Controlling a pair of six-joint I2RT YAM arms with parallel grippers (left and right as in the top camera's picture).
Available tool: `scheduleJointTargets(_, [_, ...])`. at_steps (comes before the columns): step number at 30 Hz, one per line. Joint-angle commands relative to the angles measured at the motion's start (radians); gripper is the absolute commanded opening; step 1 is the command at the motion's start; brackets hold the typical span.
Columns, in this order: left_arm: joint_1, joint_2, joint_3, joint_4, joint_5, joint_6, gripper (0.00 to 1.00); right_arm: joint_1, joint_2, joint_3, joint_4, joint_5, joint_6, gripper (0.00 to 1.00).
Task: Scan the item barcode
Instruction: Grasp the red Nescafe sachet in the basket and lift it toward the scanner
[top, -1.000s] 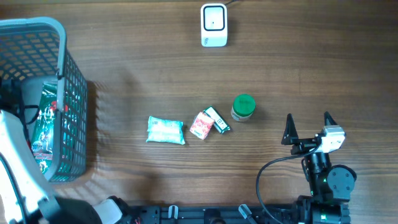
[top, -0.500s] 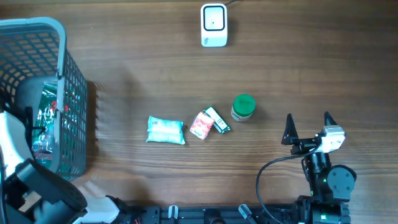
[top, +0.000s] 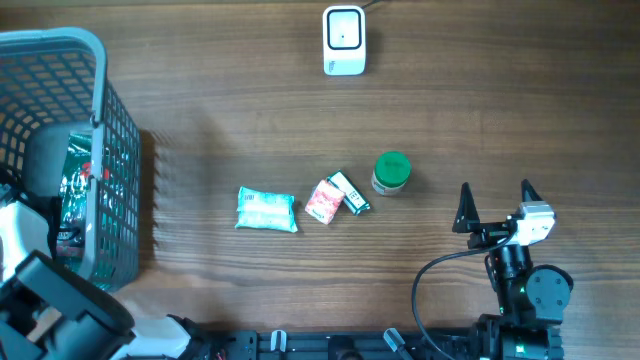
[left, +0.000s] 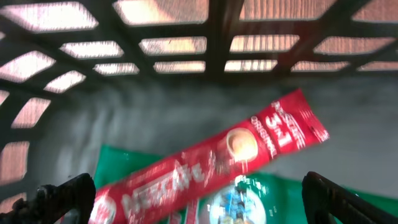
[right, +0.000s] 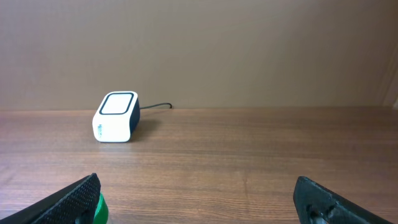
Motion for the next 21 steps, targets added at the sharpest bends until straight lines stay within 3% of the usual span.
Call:
scheduleJointTargets(1, [0.009, 0.091, -0.008, 0.048, 0.076, 0.14, 1.0, 0.003, -0.003, -0.001, 0.003, 0.017, -0.008, 1.0])
scheduleJointTargets(4, [0.009, 0.148, -0.008, 0.063, 0.118, 0.22, 0.99, 0.003, -0.003, -0.001, 0.003, 0.017, -0.008, 1.0])
scheduleJointTargets(5, [0.009, 0.163, -0.008, 0.063, 0.118, 0.219, 0.94, 0.003, -0.003, -0.001, 0.003, 0.017, -0.008, 1.0])
scheduleJointTargets(6, [0.009, 0.172, -0.008, 0.06, 0.119, 0.219, 0.82, 0.003, -0.003, -0.001, 0.003, 0.017, -0.008, 1.0])
scheduleJointTargets(8, [0.009, 0.176, -0.008, 0.05, 0.126, 0.22, 0.37, 0.003, -0.003, -0.001, 0.003, 0.017, -0.008, 1.0])
scheduleJointTargets(10, [0.009, 0.176, -0.008, 0.045, 0.15, 0.22, 0.11, 0.003, -0.003, -0.001, 0.003, 0.017, -0.008, 1.0])
scheduleJointTargets(11, [0.009, 0.169, -0.005, 0.039, 0.171, 0.224, 0.04, 0.003, -0.003, -0.001, 0.003, 0.017, -0.008, 1.0])
scheduleJointTargets(15, [0.009, 0.121, 0.042, -0.007, 0.245, 0.223, 0.04, 0.003, -0.003, -0.001, 0.003, 0.017, -0.008, 1.0])
scheduleJointTargets(21, [0.009, -0.085, 0.286, -0.113, 0.402, 0.222, 0.04, 0.003, -0.003, -0.001, 0.003, 0.017, -0.008, 1.0])
